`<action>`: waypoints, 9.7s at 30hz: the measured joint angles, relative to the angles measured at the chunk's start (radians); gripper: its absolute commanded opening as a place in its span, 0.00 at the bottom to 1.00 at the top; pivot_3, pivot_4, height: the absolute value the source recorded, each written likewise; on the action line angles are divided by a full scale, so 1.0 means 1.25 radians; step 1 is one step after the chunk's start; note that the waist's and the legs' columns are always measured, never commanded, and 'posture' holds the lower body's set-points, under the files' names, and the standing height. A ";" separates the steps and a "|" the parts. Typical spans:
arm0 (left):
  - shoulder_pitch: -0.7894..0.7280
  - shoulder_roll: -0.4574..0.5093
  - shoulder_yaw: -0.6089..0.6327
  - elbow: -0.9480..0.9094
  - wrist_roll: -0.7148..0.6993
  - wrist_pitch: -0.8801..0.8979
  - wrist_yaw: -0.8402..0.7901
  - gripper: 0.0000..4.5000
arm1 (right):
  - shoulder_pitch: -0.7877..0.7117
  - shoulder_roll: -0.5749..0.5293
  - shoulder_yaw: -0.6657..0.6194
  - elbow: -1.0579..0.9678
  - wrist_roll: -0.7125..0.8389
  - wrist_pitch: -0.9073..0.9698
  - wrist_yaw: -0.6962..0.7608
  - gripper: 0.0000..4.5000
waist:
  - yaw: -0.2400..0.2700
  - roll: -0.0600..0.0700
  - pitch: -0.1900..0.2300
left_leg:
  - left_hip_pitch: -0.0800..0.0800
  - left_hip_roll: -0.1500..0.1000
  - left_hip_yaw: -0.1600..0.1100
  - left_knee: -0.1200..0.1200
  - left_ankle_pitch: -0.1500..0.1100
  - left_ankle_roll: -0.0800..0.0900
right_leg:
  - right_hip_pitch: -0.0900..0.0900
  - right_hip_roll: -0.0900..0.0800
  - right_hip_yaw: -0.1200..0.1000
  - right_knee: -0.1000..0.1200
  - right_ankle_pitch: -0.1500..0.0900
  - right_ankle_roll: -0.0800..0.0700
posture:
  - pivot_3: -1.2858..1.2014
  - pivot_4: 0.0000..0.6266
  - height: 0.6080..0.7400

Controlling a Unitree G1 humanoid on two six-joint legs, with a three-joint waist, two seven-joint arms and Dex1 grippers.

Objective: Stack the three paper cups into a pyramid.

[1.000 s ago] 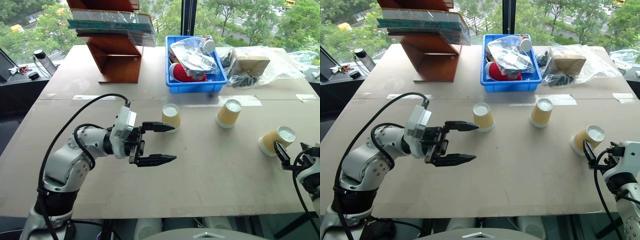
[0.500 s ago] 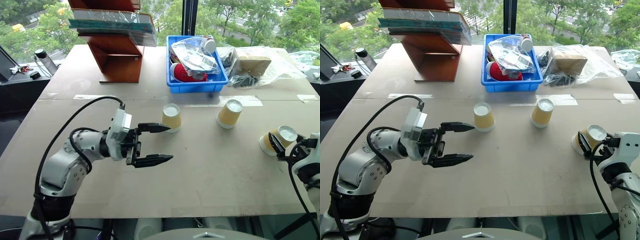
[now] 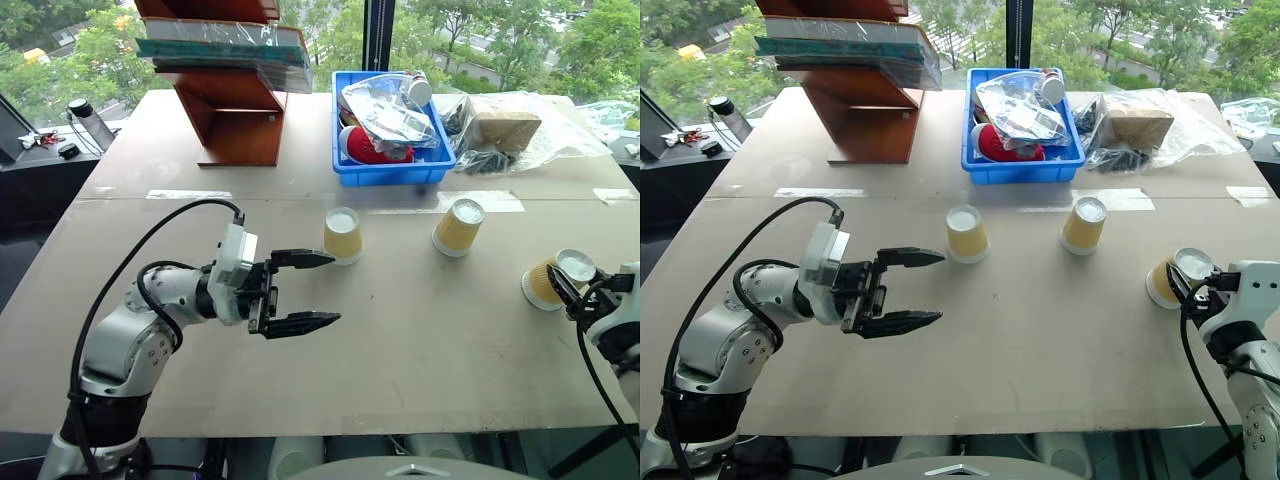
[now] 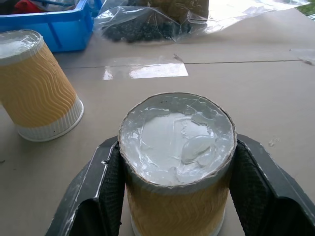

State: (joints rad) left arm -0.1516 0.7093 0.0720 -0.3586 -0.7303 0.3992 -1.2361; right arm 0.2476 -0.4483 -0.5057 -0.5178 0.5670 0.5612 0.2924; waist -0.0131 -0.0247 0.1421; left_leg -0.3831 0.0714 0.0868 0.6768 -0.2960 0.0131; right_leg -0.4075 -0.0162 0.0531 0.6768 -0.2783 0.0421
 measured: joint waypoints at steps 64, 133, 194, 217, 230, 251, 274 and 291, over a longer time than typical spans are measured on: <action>0.122 0.023 0.109 0.067 0.014 -0.044 -0.019 1.00 | -0.511 -0.001 0.683 0.159 -0.182 -0.058 0.449 0.52 | 0.000 -0.001 0.003 | -0.011 0.001 -0.006 0.006 0.000 0.000 | -0.007 0.000 -0.006 0.001 0.000 0.000 | 0.52 0.24 1.00; 0.137 0.064 0.194 0.033 -0.061 -0.018 -0.032 1.00 | -0.356 -0.156 0.292 -0.010 -0.016 0.161 0.305 0.48 | 0.001 0.003 0.005 | -0.011 0.000 -0.010 0.005 0.000 0.000 | -0.006 0.000 -0.007 0.000 0.000 0.000 | 0.52 0.24 1.00; 0.049 0.055 0.121 0.167 0.004 -0.018 -0.069 1.00 | -0.298 -0.192 0.485 -0.115 -0.105 0.070 0.343 0.99 | 0.006 0.000 0.004 | -0.011 -0.001 -0.010 0.006 0.000 0.000 | -0.005 0.000 -0.007 0.001 0.000 0.000 | 0.52 0.24 1.00; -0.285 -0.136 -0.099 0.439 0.268 -0.092 0.111 1.00 | 0.013 -0.207 0.091 -0.387 0.075 0.013 0.298 0.99 | 0.011 -0.001 0.003 | -0.011 -0.002 -0.011 0.008 0.000 0.000 | -0.003 0.001 -0.008 0.001 0.001 0.000 | 0.52 0.24 1.00; -0.371 -0.206 -0.128 0.584 0.333 -0.171 0.113 0.69 | 0.134 -0.234 0.073 -0.396 0.102 -0.075 0.246 1.00 | 0.017 -0.001 0.003 | -0.011 -0.003 -0.012 0.008 0.000 0.000 | -0.003 0.001 -0.008 0.001 0.001 0.000 | 0.52 0.24 1.00; -0.558 -0.162 -0.116 0.407 0.144 0.088 -0.078 0.54 | 0.283 -0.172 -0.052 -0.396 0.122 -0.180 0.303 1.00 | 0.021 -0.001 0.003 | -0.011 -0.004 -0.013 0.009 0.002 -0.003 | -0.002 0.001 -0.009 0.001 0.000 0.000 | 0.52 0.24 1.00; -0.533 -0.130 -0.229 0.301 0.193 0.124 -0.131 0.54 | 0.451 -0.087 -0.067 -0.393 0.069 -0.315 0.412 1.00 | 0.022 0.000 0.003 | -0.011 -0.005 -0.013 0.009 0.001 -0.001 | -0.002 0.000 -0.009 0.001 0.000 0.000 | 0.52 0.24 1.00; -0.495 -0.124 -0.249 0.283 0.205 0.091 -0.148 0.99 | 0.473 -0.072 -0.079 -0.369 0.058 -0.337 0.436 1.00 | 0.022 0.000 0.003 | -0.010 -0.005 -0.013 0.009 0.000 0.000 | -0.002 0.000 -0.009 0.001 0.000 0.000 | 0.52 0.24 1.00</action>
State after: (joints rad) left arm -0.7701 0.5549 -0.2390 -0.0042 -0.4746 0.5135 -1.4214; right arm 0.8386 -0.5384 -0.6050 -0.9791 0.6394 0.1395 0.8378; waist 0.0138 -0.0247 0.1455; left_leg -0.3959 0.0653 0.0701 0.6883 -0.2954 0.0127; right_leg -0.4095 -0.0159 0.0425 0.6784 -0.2780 0.0423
